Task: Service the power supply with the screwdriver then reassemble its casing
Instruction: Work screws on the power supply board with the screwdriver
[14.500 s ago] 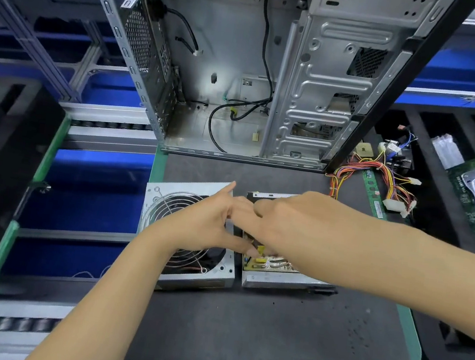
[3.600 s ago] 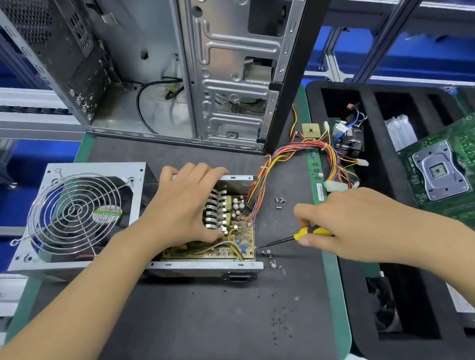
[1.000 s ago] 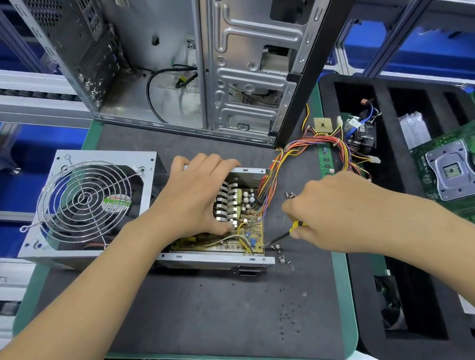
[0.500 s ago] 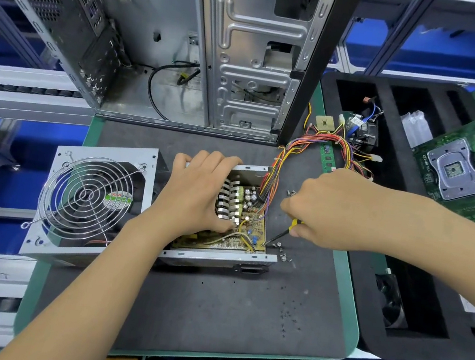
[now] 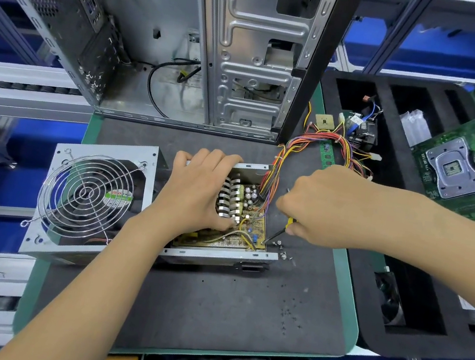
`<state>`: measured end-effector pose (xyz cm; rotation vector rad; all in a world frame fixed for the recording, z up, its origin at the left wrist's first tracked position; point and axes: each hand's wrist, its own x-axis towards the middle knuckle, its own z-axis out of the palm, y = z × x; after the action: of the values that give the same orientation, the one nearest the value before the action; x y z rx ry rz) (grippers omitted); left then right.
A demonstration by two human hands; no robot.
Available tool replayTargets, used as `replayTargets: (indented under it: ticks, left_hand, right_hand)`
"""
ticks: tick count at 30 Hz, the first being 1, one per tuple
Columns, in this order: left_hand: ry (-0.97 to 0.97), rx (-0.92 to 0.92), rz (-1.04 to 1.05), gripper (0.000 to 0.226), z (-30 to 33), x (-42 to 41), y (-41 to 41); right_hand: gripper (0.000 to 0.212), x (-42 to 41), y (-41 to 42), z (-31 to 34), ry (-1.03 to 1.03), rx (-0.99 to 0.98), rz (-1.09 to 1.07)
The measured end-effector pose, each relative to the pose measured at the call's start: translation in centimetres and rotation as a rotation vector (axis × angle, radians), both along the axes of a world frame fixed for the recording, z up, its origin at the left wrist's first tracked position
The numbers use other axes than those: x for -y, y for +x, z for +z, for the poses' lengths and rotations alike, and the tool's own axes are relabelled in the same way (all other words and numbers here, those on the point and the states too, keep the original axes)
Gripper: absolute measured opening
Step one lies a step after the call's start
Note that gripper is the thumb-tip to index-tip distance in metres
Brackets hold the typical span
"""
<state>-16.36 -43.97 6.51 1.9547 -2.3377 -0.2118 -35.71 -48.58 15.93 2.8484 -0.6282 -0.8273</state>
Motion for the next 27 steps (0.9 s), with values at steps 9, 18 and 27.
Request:
replayTargets:
  ticks: [9, 18, 27]
  left_hand:
    - [0.009, -0.007, 0.001, 0.1, 0.1, 0.0, 0.0]
    - [0.011, -0.022, 0.003, 0.1, 0.1, 0.0, 0.0]
    - [0.008, -0.01, 0.004, 0.101, 0.1, 0.0, 0.0]
  right_hand:
    - [0.023, 0.3, 1.3, 0.2, 0.009, -0.021, 0.0]
    - [0.028, 1.0, 1.3, 0.2, 0.101, -0.021, -0.052]
    - [0.016, 1.5, 0.8, 0.1, 0.085, 0.05, -0.052]
